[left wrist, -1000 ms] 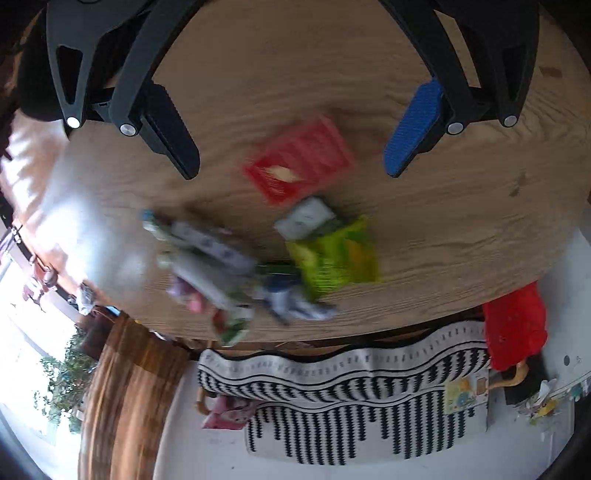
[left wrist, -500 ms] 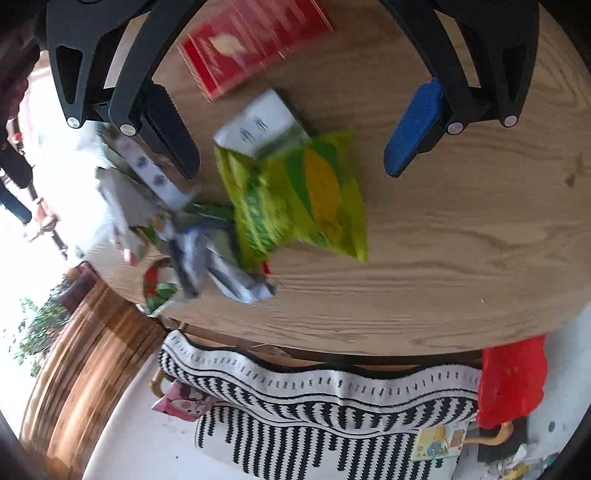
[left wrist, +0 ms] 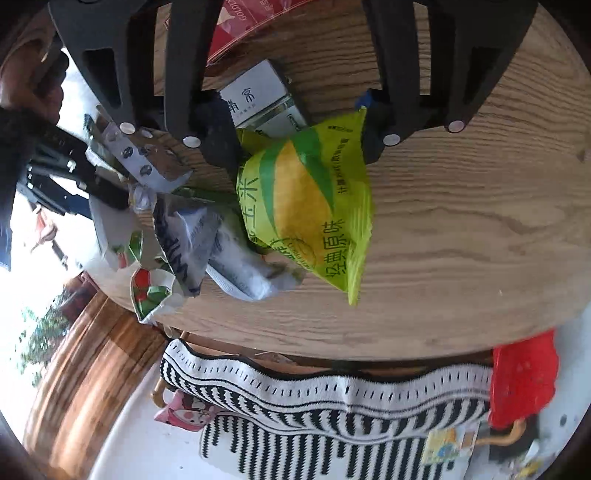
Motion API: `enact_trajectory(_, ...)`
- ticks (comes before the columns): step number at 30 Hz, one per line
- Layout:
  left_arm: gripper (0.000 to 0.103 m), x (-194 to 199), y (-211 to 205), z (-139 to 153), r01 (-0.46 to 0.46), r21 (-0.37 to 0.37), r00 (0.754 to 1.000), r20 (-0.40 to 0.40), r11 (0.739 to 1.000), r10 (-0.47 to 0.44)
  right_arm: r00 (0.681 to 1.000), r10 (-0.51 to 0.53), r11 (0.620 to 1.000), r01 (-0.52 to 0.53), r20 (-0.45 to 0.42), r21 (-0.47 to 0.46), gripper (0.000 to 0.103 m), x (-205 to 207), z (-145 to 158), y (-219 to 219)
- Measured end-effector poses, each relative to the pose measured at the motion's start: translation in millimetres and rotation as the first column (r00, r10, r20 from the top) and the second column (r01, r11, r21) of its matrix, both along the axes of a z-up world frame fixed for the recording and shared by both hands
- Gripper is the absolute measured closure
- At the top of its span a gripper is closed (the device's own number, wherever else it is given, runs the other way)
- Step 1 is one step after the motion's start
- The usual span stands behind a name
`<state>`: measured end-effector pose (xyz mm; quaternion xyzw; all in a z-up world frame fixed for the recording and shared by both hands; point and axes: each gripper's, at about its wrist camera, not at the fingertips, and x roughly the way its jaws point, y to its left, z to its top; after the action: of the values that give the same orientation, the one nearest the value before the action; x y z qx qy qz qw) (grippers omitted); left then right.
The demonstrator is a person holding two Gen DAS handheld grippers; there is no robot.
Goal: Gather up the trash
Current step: 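Return both tools to the trash pile on the table, then grasp the green-yellow snack bag with the left tool while the right tool grasps the white carton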
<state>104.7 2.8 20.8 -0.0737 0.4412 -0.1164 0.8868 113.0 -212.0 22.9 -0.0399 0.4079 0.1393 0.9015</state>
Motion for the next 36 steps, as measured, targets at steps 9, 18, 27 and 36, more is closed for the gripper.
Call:
enact_trajectory(9,0.055,-20.9,11.3,25.2,-0.055,-0.007,0.993,0.104,0.998,0.055,0.997,-0.02,0.991,0.01,0.073,0.135,0.068,-30.2,25.4,-20.2)
enact_trajectory(18,0.055,-39.2,10.4,37.6,-0.056,0.04,0.989,0.139,0.998,0.05,0.995,-0.066,0.972,0.048,0.071,0.229,0.068,-43.3,37.3,-44.6)
enact_trajectory(27,0.055,-50.4,11.5,41.2,-0.059,0.04,0.988,0.144,0.997,0.053,0.993,-0.09,0.962,0.066,0.08,0.267,0.067,-55.4,44.6,-56.8)
enact_trajectory(36,0.055,-53.2,11.6,42.5,-0.061,0.036,0.987,0.148,0.997,0.056,0.995,-0.072,0.962,0.053,0.062,0.266,0.067,-53.8,42.1,-53.4)
